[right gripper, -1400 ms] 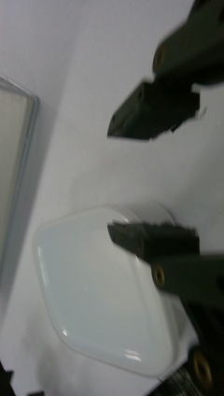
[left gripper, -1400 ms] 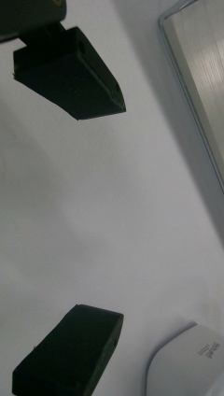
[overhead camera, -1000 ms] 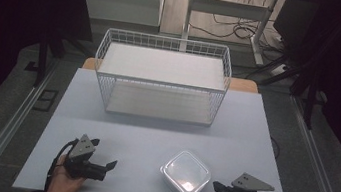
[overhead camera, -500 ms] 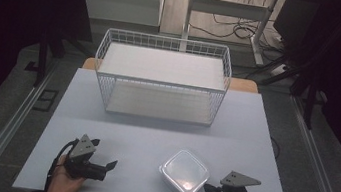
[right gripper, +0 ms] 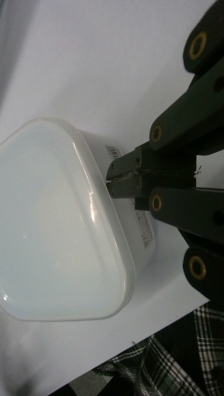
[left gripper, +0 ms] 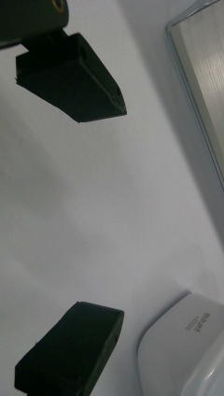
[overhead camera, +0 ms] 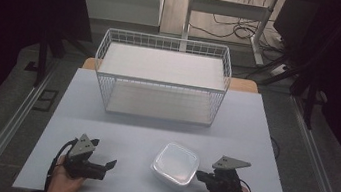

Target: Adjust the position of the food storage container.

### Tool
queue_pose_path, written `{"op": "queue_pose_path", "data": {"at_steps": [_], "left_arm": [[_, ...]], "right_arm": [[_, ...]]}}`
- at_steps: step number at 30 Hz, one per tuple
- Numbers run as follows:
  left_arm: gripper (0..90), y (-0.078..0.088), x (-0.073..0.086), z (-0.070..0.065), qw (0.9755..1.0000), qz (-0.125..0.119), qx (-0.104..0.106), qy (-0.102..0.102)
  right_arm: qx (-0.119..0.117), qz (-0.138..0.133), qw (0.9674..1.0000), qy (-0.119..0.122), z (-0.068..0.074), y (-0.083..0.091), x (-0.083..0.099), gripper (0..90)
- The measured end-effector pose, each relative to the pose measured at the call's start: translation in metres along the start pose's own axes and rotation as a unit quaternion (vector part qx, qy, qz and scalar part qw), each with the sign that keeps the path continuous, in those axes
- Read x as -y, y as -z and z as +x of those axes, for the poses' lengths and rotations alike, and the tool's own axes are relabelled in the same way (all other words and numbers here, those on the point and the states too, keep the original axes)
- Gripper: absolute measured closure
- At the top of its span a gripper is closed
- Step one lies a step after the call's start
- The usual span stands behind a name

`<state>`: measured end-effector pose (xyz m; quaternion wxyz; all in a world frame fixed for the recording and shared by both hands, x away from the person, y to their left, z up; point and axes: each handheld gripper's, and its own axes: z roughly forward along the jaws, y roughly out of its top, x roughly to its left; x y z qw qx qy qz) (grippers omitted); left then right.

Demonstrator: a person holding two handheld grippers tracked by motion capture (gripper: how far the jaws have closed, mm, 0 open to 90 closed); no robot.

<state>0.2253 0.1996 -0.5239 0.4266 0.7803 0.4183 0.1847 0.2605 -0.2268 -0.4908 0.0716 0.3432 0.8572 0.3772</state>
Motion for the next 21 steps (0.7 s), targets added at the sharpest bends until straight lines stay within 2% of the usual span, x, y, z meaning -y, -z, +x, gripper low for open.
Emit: {"op": "queue_pose_path", "data": {"at_steps": [4,13,21], "left_arm": [[4.7,0.000,0.000,0.000,1.0000,0.001,0.000,0.001],[4.7,0.000,0.000,0.001,1.0000,0.001,0.000,0.005],[4.7,0.000,0.000,0.001,1.0000,0.000,0.001,0.005]], "right_arm": [[-0.004,-0.001,1.0000,0.002,-0.001,-0.006,-0.006,89.5],[-0.010,-0.001,0.9997,0.024,-0.003,-0.029,-0.031,89.5],[-0.009,-0.001,0.9996,0.025,-0.008,-0.042,-0.046,89.5]]}}
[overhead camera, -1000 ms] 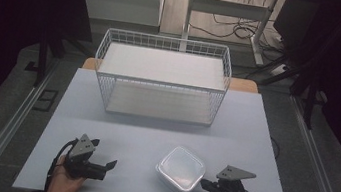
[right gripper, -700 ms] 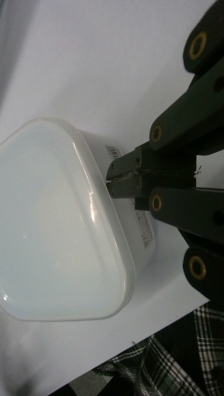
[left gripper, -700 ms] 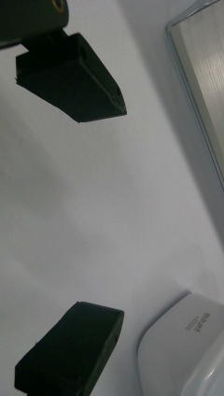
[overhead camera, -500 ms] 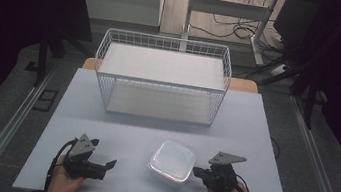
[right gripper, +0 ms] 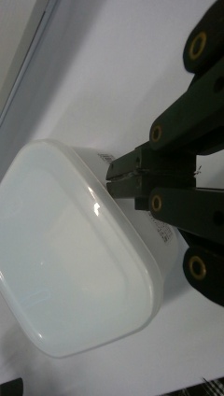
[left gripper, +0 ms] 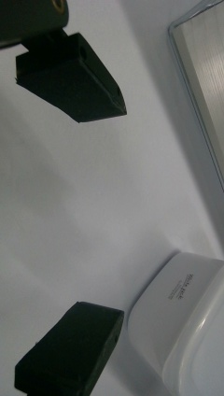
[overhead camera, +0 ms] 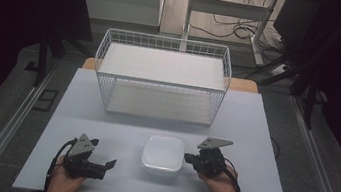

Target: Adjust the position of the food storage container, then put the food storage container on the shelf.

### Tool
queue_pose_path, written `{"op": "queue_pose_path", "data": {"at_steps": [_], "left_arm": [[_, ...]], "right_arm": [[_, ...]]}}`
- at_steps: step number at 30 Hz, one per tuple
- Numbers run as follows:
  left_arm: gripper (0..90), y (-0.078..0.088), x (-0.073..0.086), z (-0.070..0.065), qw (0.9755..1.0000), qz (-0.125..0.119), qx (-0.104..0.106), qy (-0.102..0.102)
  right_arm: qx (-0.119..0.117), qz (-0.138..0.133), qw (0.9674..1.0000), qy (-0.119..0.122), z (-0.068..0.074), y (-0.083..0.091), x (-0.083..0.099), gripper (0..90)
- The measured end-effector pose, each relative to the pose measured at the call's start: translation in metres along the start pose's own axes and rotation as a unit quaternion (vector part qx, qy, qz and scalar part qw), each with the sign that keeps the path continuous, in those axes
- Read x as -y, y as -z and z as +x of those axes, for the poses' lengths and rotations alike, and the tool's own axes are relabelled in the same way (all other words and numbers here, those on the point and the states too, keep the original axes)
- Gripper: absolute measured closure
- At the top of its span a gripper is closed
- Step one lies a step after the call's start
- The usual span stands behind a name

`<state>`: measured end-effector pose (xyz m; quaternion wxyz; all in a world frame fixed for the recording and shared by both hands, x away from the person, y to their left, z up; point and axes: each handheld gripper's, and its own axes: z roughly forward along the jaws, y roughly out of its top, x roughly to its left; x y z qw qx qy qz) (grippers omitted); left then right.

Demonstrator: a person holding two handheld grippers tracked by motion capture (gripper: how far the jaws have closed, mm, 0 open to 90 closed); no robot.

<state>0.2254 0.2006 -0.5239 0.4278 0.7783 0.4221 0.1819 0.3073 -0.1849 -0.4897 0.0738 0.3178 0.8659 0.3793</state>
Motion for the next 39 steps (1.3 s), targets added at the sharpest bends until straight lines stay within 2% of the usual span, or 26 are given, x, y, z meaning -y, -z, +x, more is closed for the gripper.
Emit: {"op": "queue_pose_path", "data": {"at_steps": [9,13,15,18,19,20,21,24,27,30,32,35,39], "left_arm": [[4.7,0.000,0.000,0.000,1.0000,0.001,0.000,0.001],[4.7,0.001,0.000,0.001,1.0000,0.000,0.003,0.003],[4.9,0.001,0.000,0.001,1.0000,0.001,0.005,0.005],[5.0,0.001,0.000,0.000,0.9999,0.003,0.011,0.007],[5.0,0.001,0.000,0.000,0.9999,0.003,0.012,0.007],[5.1,0.001,0.000,0.000,0.9999,0.003,0.013,0.006],[5.1,0.001,0.000,0.000,0.9999,0.003,0.014,0.006],[5.0,0.000,0.000,0.000,0.9999,0.001,0.016,0.006],[3.9,-0.001,0.001,-0.001,0.9997,-0.005,0.023,-0.004],[2.6,-0.003,0.002,-0.004,0.9996,-0.002,0.021,-0.019],[2.5,-0.004,0.002,-0.005,0.9995,0.002,0.021,-0.024],[2.5,-0.005,0.002,-0.005,0.9995,0.008,0.023,-0.022],[3.1,-0.006,0.001,-0.004,0.9995,0.013,0.026,-0.011]], "right_arm": [[-0.005,0.013,0.9998,0.013,0.003,-0.017,-0.009,89.5],[0.002,0.008,0.9999,0.014,0.001,-0.012,-0.008,89.3],[0.009,-0.001,0.9999,0.011,0.001,-0.006,-0.005,86.6],[0.020,-0.010,0.9995,0.020,0.001,0.003,0.001,75.2],[0.030,-0.017,0.9992,0.022,0.001,0.009,0.006,64.4],[0.030,-0.017,0.9992,0.022,0.001,0.009,0.006,64.4],[0.030,-0.019,0.9991,0.022,0.001,0.010,0.007,60.7],[0.033,-0.024,0.9988,0.025,0.001,0.015,0.013,43.8],[0.033,-0.030,0.9985,0.033,0.001,0.016,0.018,27.5],[0.043,-0.034,0.9975,0.044,0.003,0.016,0.025,9.9],[0.045,-0.026,0.9977,0.044,0.004,0.013,0.029,5.1],[0.049,-0.015,0.9978,0.043,0.004,0.010,0.032,2.4],[0.042,-0.031,0.9980,0.036,0.003,0.011,0.030,1.3]]}}
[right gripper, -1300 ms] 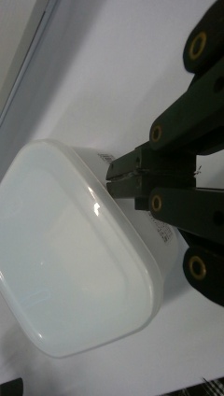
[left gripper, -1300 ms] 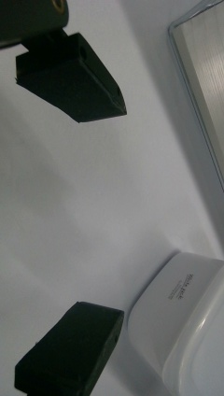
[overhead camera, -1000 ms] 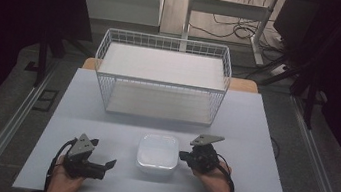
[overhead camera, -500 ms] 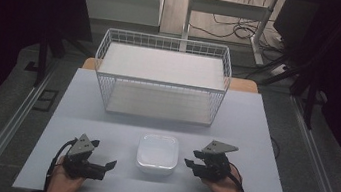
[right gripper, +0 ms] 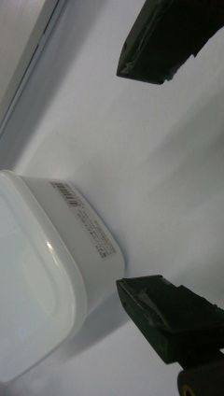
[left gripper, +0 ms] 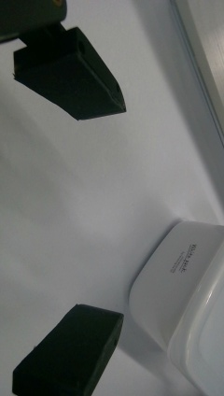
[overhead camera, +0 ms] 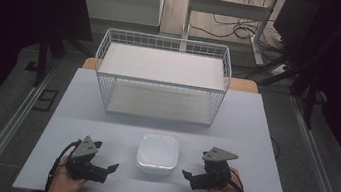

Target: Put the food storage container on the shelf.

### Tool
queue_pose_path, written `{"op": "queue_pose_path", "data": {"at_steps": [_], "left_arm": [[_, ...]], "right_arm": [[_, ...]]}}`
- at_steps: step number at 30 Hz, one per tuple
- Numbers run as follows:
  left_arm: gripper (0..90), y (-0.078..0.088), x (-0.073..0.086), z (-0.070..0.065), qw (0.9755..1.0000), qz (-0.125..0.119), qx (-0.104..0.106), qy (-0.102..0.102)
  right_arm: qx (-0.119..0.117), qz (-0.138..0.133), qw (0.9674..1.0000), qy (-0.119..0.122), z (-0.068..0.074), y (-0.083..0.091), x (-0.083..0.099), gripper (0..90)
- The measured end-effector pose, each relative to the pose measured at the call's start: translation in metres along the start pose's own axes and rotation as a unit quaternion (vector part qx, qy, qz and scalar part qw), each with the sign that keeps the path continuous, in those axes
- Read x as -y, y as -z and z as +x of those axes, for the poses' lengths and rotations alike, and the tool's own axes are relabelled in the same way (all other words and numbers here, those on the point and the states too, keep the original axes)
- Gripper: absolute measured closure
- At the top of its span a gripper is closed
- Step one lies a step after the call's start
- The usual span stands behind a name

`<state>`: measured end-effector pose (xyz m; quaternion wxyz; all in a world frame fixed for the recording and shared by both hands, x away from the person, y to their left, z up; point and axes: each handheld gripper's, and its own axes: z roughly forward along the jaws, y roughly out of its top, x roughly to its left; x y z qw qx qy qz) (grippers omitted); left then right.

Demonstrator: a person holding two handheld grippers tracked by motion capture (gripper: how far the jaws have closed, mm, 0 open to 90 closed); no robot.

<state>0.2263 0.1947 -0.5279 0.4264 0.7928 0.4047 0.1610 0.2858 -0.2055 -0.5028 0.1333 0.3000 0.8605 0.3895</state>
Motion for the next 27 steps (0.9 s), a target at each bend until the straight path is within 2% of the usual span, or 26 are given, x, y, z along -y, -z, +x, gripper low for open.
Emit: {"op": "queue_pose_path", "data": {"at_steps": [3,7,10,11,15,20,24,27], "left_arm": [[3.4,0.000,-0.001,0.001,0.9999,0.000,0.005,0.012],[3.2,-0.001,-0.003,-0.001,0.9997,0.001,0.015,0.019],[2.8,-0.002,-0.007,-0.003,0.9993,-0.005,0.033,0.019],[2.9,-0.002,-0.009,-0.004,0.9989,-0.007,0.041,0.020],[4.5,-0.005,-0.019,-0.006,0.9980,-0.015,0.057,0.025],[7.7,-0.011,-0.027,-0.008,0.9978,-0.008,0.059,0.028],[9.8,-0.012,-0.033,-0.009,0.9975,-0.013,0.063,0.030],[11.5,-0.014,-0.039,-0.010,0.9977,-0.015,0.062,0.024]], "right_arm": [[-0.001,-0.006,1.0000,0.002,-0.001,0.001,-0.001,1.3],[-0.009,-0.009,0.9999,-0.004,-0.002,0.002,-0.003,1.9],[-0.023,-0.011,0.9996,-0.014,-0.003,0.001,-0.005,2.4],[-0.031,-0.013,0.9991,-0.024,-0.003,0.001,-0.008,2.6],[-0.025,-0.016,0.9993,-0.023,0.000,0.002,-0.013,1.9],[-0.022,-0.023,0.9993,-0.022,0.004,0.001,-0.021,0.6],[-0.020,-0.015,0.9996,-0.011,0.009,-0.002,-0.028,1.1],[-0.023,-0.013,0.9996,-0.011,0.013,-0.004,-0.034,3.7]]}}
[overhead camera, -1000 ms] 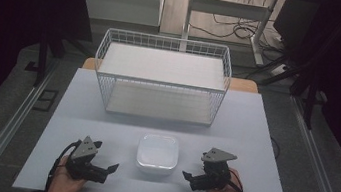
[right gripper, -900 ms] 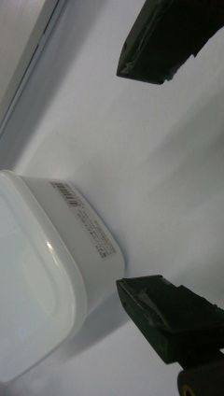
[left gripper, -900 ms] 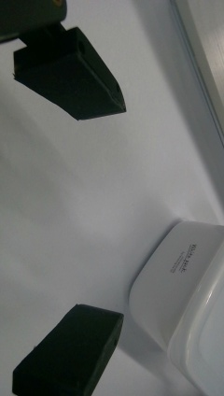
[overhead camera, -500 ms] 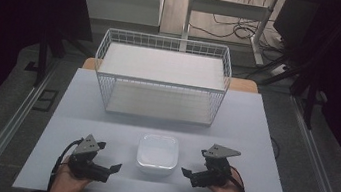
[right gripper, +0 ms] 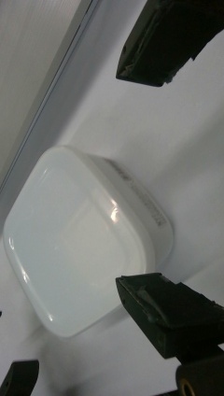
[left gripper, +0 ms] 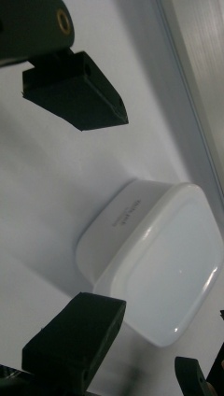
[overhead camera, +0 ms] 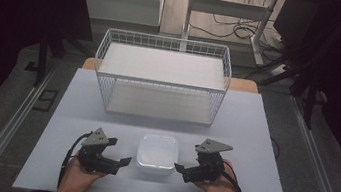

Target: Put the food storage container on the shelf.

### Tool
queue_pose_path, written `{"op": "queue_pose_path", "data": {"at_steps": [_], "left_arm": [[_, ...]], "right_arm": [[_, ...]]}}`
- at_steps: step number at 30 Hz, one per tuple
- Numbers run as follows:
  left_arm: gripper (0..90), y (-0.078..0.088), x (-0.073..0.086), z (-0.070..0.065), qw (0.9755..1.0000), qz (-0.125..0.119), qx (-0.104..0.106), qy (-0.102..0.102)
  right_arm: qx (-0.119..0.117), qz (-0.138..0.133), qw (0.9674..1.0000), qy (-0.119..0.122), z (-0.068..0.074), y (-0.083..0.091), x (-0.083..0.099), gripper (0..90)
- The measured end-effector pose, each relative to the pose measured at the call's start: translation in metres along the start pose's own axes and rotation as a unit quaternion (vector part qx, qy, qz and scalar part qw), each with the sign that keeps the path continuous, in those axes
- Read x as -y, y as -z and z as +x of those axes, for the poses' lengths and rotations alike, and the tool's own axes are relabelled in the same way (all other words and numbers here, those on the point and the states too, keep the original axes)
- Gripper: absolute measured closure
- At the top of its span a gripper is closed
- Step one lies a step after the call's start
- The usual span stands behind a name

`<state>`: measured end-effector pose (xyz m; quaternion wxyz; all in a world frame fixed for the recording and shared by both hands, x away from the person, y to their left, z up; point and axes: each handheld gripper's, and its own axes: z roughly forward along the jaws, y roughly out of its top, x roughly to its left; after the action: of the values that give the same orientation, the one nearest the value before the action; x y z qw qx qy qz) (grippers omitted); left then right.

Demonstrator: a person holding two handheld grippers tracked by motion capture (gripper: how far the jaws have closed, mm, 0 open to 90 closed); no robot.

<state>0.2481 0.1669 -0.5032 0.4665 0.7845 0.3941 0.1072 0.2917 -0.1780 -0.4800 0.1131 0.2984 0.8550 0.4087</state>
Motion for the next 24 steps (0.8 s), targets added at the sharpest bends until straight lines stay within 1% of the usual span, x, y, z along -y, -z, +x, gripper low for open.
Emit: {"op": "queue_pose_path", "data": {"at_steps": [2,3,4,7,8,11,14,16,17,19,20,21,22,23,24], "left_arm": [[12.3,-0.002,-0.003,-0.001,1.0000,-0.002,0.001,-0.001],[12.8,-0.003,-0.004,-0.001,1.0000,-0.003,0.003,-0.002],[12.8,-0.005,-0.005,-0.002,1.0000,-0.004,0.004,-0.003],[12.8,-0.008,-0.007,-0.002,0.9999,-0.005,0.001,-0.009],[12.8,-0.010,-0.008,-0.002,1.0000,-0.006,0.001,-0.008],[14.6,-0.014,-0.012,-0.002,0.9999,-0.008,0.007,-0.008],[17.4,-0.022,-0.018,-0.003,0.9998,-0.003,0.011,-0.016],[19.1,-0.029,-0.021,-0.004,0.9997,0.003,0.015,-0.021],[19.1,-0.032,-0.022,-0.003,0.9996,0.007,0.016,-0.021],[18.7,-0.041,-0.023,-0.002,0.9994,0.022,0.022,-0.016],[16.8,-0.043,-0.023,0.000,0.9993,0.021,0.030,-0.008],[16.7,-0.045,-0.022,0.003,0.9987,0.021,0.046,0.009],[17.1,-0.045,-0.021,0.004,0.9985,0.021,0.050,0.013],[18.0,-0.045,-0.020,0.005,0.9978,0.021,0.058,0.024],[20.0,-0.045,-0.019,0.006,0.9971,0.022,0.067,0.029]], "right_arm": [[-0.001,0.002,1.0000,-0.005,0.001,-0.001,-0.003,6.1],[-0.003,-0.002,0.9999,-0.013,0.001,-0.002,-0.005,7.6],[-0.003,-0.002,0.9999,-0.013,0.001,-0.002,-0.005,9.6],[-0.013,-0.009,0.9996,-0.024,0.001,-0.003,-0.008,14.7],[-0.015,-0.010,0.9994,-0.028,0.001,-0.003,-0.010,15.8],[-0.023,-0.016,0.9992,-0.030,0.002,-0.006,-0.014,19.1],[-0.028,-0.017,0.9989,-0.032,0.003,-0.012,-0.017,20.1],[-0.028,-0.005,0.9989,-0.036,0.002,-0.021,-0.019,19.9],[-0.028,-0.005,0.9989,-0.036,0.002,-0.021,-0.019,19.9],[-0.029,0.002,0.9988,-0.039,0.000,-0.026,-0.018,19.6],[-0.031,0.008,0.9985,-0.044,-0.001,-0.028,-0.017,19.4],[-0.032,0.012,0.9983,-0.046,-0.001,-0.030,-0.016,18.7],[-0.045,0.015,0.9971,-0.060,-0.004,-0.031,-0.015,18.9],[-0.049,0.017,0.9966,-0.064,-0.004,-0.031,-0.014,19.2],[-0.059,0.022,0.9952,-0.075,-0.005,-0.032,-0.014,20.4]]}}
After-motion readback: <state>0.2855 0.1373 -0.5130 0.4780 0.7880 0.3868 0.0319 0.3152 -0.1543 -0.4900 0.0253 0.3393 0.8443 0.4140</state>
